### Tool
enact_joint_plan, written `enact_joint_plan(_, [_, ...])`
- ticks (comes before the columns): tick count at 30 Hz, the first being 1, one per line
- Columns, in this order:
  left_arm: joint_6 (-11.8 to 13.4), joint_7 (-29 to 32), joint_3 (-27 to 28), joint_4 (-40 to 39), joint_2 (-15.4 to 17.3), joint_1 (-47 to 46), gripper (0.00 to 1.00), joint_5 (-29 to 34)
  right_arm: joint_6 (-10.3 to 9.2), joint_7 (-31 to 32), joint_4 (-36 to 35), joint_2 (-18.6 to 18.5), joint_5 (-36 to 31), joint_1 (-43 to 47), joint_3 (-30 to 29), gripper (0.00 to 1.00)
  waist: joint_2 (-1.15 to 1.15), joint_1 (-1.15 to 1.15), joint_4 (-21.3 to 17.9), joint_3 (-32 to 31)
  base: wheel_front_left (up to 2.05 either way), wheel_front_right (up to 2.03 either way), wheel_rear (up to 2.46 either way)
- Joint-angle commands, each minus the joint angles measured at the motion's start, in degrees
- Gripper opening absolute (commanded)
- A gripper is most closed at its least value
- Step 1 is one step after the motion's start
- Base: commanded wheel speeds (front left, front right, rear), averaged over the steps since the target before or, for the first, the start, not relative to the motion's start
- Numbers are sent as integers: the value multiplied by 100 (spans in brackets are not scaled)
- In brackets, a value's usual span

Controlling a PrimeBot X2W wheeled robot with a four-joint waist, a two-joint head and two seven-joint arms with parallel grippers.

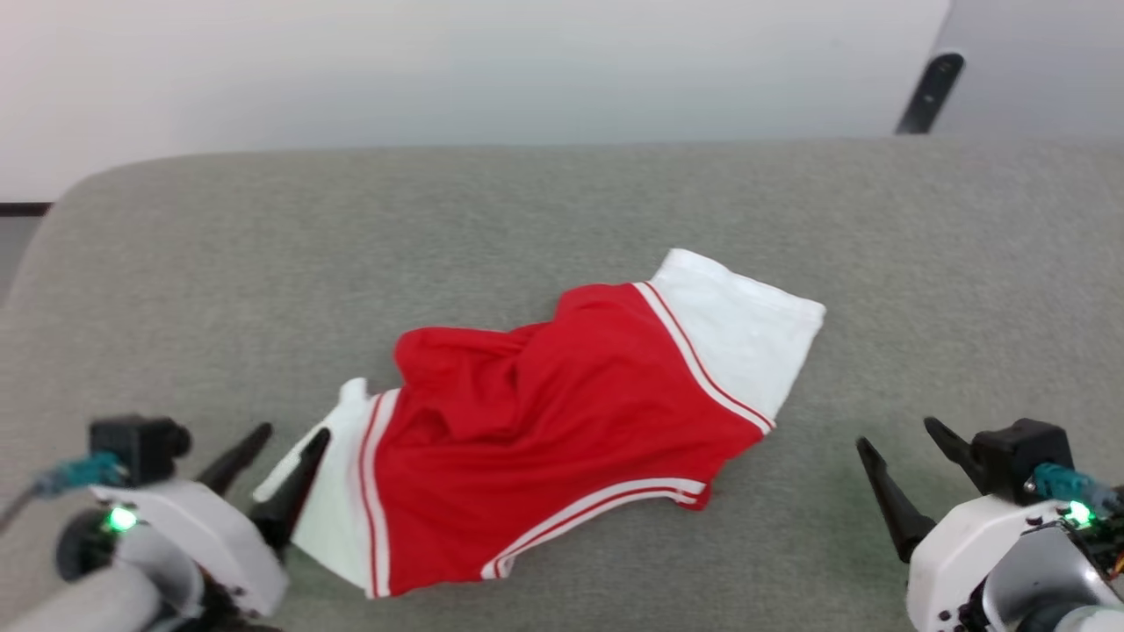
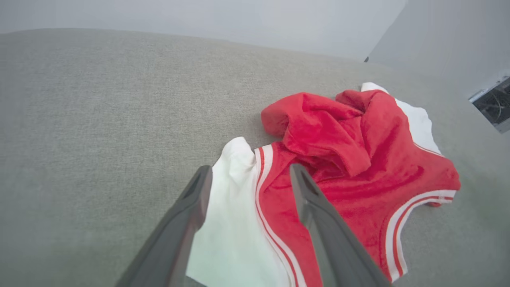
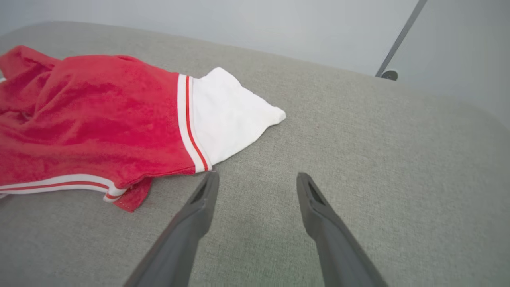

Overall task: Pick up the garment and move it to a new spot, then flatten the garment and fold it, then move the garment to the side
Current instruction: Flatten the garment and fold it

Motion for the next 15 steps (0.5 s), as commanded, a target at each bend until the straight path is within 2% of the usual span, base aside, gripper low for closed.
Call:
enact_joint_plan(1, [143, -24, 247, -63, -143, 191, 100, 181, -9, 148, 32, -43, 141, -25, -4, 100, 0, 0, 216, -142, 0, 0, 0])
enact_joint_plan(5, [548, -24, 1244, -344, -835, 1147, 100, 1035, -9, 920, 155, -390, 422, -211, 79, 100, 0, 0, 491, -219, 0, 0, 0])
enact_joint_plan(6, [589, -25, 1450, -432, -985, 1353, 100, 1277, -9, 1127, 197, -531, 455, -263, 111, 100, 0, 0, 567, -231, 0, 0, 0])
enact_joint_plan(8, [702, -27, 1849, -600, -1280, 1714, 100, 1766, -9, 1483, 266, -592, 638, -461, 127, 100, 0, 0, 704, -231, 0, 0, 0])
enact_joint_plan(11, [770, -26, 2260, -797, -1681, 2174, 100, 2379, -9, 2033, 478, -745, 808, -814, 134, 100, 0, 0, 909, -193, 0, 0, 0])
enact_joint_plan(15, [657, -27, 2514, -906, -2022, 2454, 100, 2941, -9, 2753, 910, -730, 1031, -1354, 61, 100, 0, 0, 1136, -113, 0, 0, 0])
